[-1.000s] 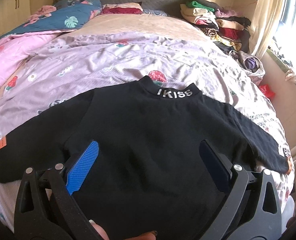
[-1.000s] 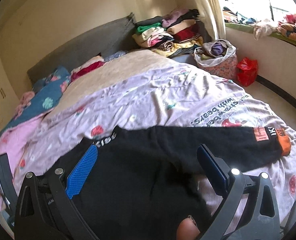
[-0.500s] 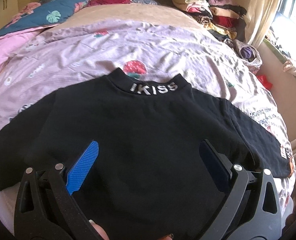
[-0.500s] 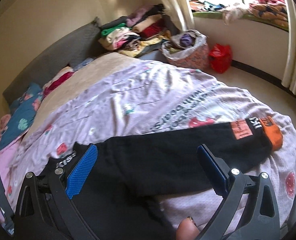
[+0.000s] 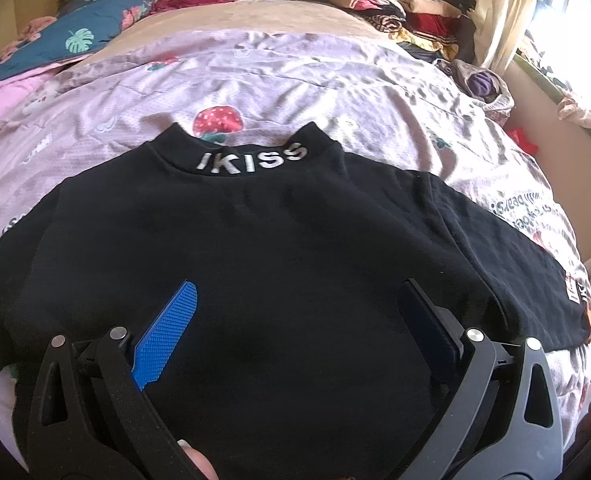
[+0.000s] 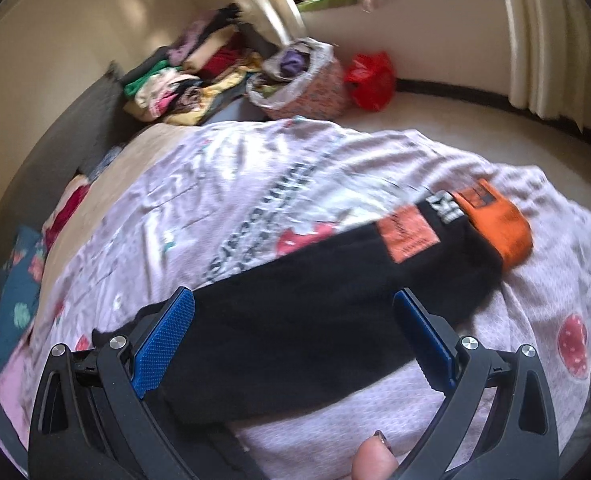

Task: Fold small clothes
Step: 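Move the right tool to the orange sleeve cuff and close on it, then lift the sleeve with the right tool and lay the cuff across the shirt front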

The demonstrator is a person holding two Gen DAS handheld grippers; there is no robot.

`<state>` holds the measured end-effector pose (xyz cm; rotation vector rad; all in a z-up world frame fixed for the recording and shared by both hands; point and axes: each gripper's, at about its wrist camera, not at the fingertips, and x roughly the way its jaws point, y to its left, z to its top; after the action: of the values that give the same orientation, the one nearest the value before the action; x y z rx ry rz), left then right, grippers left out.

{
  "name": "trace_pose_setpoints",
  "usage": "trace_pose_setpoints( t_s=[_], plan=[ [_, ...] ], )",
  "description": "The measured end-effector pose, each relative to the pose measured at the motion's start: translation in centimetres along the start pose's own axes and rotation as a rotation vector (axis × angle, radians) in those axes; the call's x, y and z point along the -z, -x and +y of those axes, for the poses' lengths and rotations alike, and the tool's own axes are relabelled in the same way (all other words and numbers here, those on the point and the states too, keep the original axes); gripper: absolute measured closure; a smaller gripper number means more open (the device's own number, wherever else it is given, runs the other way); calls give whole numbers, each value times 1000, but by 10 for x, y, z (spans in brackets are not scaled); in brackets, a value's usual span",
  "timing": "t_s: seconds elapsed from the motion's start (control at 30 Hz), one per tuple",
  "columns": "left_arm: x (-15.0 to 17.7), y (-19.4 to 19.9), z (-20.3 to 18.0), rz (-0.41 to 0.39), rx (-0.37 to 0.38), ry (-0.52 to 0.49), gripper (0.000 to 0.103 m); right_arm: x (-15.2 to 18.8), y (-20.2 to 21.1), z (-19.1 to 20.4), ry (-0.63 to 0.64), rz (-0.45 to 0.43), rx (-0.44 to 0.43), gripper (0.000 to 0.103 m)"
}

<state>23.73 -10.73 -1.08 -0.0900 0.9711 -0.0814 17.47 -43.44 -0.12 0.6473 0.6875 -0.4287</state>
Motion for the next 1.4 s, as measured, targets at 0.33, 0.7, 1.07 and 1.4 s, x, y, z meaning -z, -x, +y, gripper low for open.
trace_pose_setpoints(
  t_s=[0.33,0.7,1.07,1.4],
  plan=[
    [-6,-9,-22,-1,-2,-45,9,-8,-9,-68,-239,-7,145,4],
    [-11,-25,-41,7,21,-102,8,-21,-44,-120,-373,48,157,8],
    [-13,0,-20,-26,39,-51,8,-32,-23,-108,-340,-69,-37,90],
    [-24,35,13,-65,72,30,9,-34,20,-23,-63,-141,-316,91]
  ],
)
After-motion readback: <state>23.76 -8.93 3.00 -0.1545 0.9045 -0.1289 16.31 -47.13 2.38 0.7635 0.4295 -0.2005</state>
